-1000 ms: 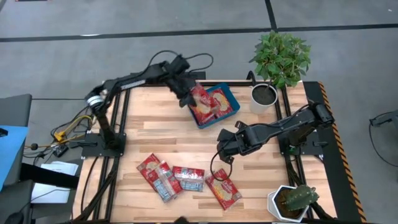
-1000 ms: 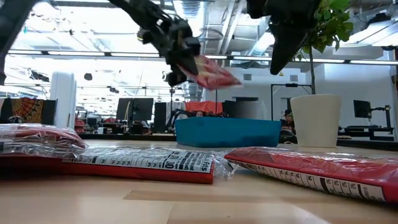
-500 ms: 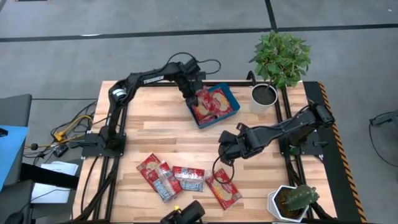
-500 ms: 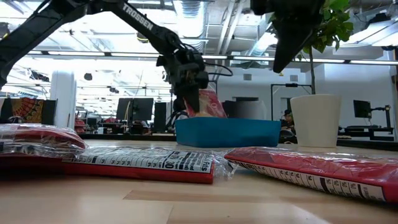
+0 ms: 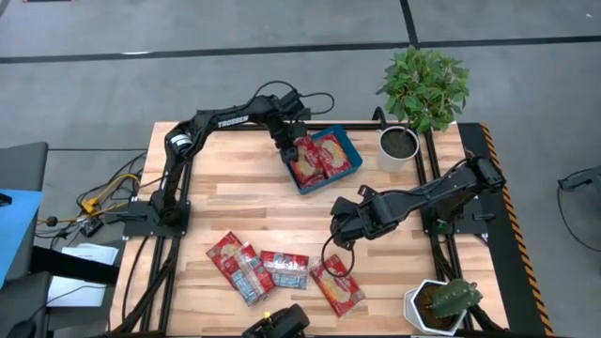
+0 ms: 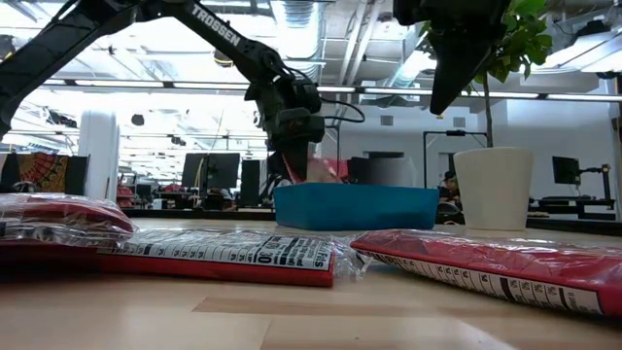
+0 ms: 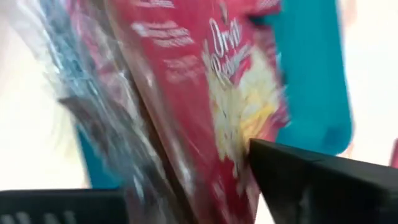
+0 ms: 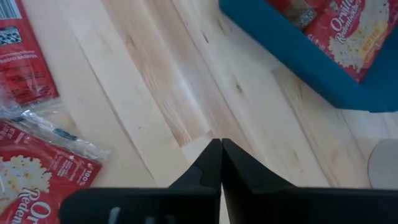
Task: Sort popcorn bags into baskets
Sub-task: Put the red popcorn bag into the blue bin
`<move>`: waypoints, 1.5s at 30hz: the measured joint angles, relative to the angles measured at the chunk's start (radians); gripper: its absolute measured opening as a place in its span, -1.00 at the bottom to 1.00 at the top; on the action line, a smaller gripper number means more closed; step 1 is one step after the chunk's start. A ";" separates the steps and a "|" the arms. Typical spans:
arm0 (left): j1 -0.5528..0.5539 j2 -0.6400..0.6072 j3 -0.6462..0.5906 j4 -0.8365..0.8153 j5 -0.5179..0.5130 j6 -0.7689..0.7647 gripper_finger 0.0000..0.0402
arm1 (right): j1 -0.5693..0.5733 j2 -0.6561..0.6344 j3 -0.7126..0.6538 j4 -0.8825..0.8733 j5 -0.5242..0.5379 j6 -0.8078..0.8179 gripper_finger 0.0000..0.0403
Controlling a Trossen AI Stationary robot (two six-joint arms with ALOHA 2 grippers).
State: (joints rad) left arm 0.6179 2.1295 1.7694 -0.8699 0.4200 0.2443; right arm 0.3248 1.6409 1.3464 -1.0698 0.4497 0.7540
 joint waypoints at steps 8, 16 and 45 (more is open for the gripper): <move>0.037 -0.001 0.077 -0.143 -0.063 0.030 0.25 | -0.007 0.000 0.000 0.000 0.026 -0.002 -0.88; 0.050 -0.022 0.172 -0.253 -0.059 0.007 0.36 | -0.001 0.000 0.000 0.004 0.026 -0.002 -0.82; -0.205 -0.075 -0.130 0.202 -0.498 0.072 -0.98 | 0.046 0.000 0.000 0.008 0.049 0.114 -0.92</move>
State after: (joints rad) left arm 0.4133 2.0544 1.6392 -0.6678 -0.0778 0.3168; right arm 0.3713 1.6409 1.3464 -1.0615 0.4984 0.8676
